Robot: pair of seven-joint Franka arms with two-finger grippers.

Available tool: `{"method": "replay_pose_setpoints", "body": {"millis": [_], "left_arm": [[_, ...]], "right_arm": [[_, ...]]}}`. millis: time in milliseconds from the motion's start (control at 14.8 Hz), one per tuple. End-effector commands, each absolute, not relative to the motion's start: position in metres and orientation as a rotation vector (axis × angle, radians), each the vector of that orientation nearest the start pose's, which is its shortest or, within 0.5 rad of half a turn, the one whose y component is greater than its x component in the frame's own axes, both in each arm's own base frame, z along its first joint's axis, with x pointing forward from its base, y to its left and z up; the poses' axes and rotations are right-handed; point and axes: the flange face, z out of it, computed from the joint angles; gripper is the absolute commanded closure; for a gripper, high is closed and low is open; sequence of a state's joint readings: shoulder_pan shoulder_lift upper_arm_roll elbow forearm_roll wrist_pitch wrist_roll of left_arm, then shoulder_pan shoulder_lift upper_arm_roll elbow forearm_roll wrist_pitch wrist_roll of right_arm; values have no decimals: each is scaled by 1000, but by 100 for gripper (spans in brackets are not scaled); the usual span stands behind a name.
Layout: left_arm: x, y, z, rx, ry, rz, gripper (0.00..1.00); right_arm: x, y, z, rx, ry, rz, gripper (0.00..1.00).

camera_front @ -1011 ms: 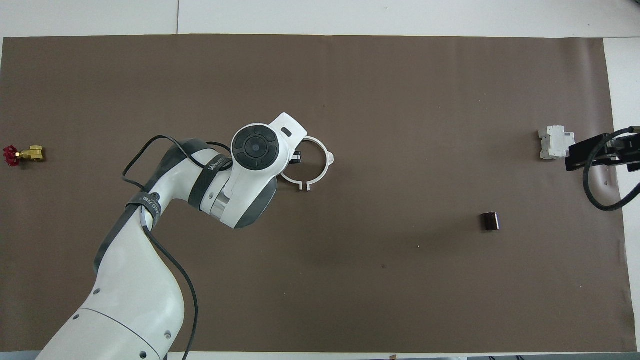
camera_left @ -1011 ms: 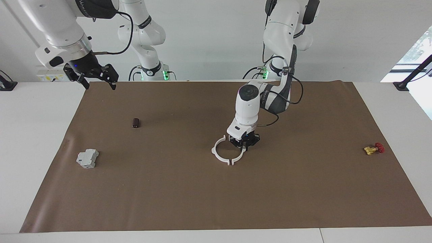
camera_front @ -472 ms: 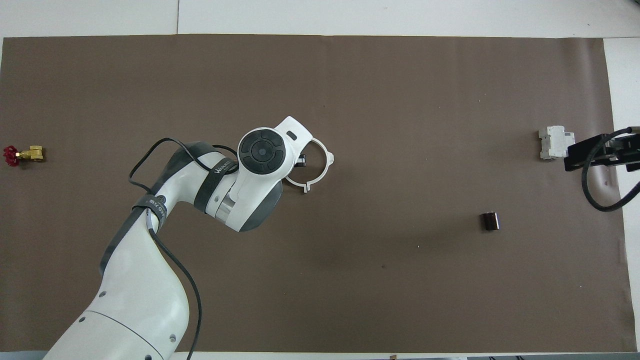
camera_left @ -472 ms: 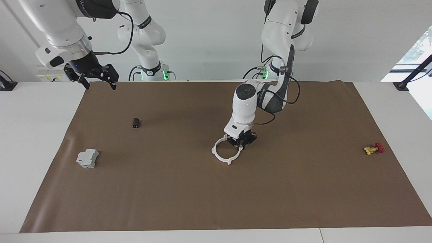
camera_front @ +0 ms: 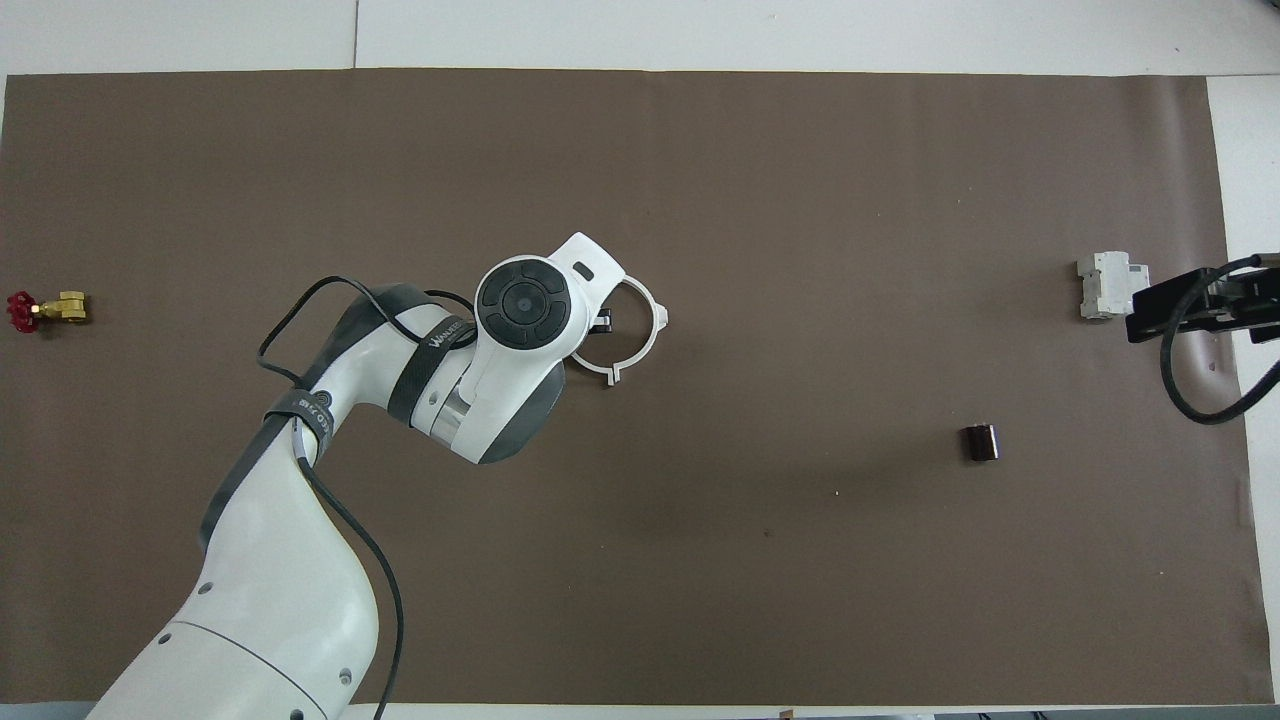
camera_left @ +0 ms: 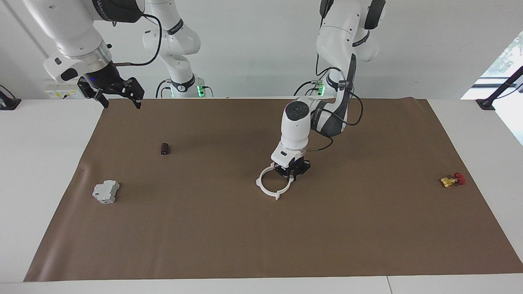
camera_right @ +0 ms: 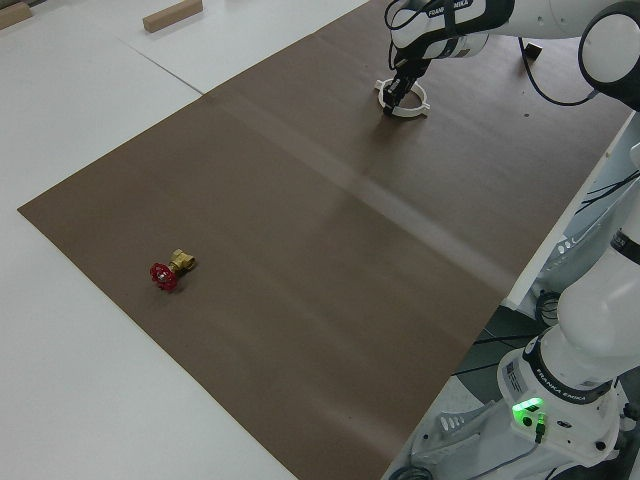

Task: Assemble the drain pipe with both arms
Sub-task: 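Press the held half against the center half with the left gripper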

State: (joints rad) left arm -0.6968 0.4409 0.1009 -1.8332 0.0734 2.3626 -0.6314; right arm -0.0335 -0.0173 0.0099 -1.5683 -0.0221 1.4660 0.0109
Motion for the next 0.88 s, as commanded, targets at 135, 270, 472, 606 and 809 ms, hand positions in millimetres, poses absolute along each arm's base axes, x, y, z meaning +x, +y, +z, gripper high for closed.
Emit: {"method": "replay_pose_setpoints", "body": {"millis": [135, 270, 472, 606, 809], "left_arm": [[532, -368, 294, -3121, 26, -215, 100], [531, -367, 293, -3121, 26, -215, 100], [534, -366, 293, -3124, 17, -223, 100], [534, -366, 293, -3125, 15, -222, 100], [533, -365, 293, -3123, 10, -216, 100]], "right_arm": [[534, -14, 629, -3153, 31, 146, 0], [534, -14, 629, -3153, 31, 146, 0], [534, -14, 629, -3153, 31, 146, 0], [534, -14, 629, -3153, 31, 146, 0], [534, -14, 629, -3153, 31, 146, 0]]}}
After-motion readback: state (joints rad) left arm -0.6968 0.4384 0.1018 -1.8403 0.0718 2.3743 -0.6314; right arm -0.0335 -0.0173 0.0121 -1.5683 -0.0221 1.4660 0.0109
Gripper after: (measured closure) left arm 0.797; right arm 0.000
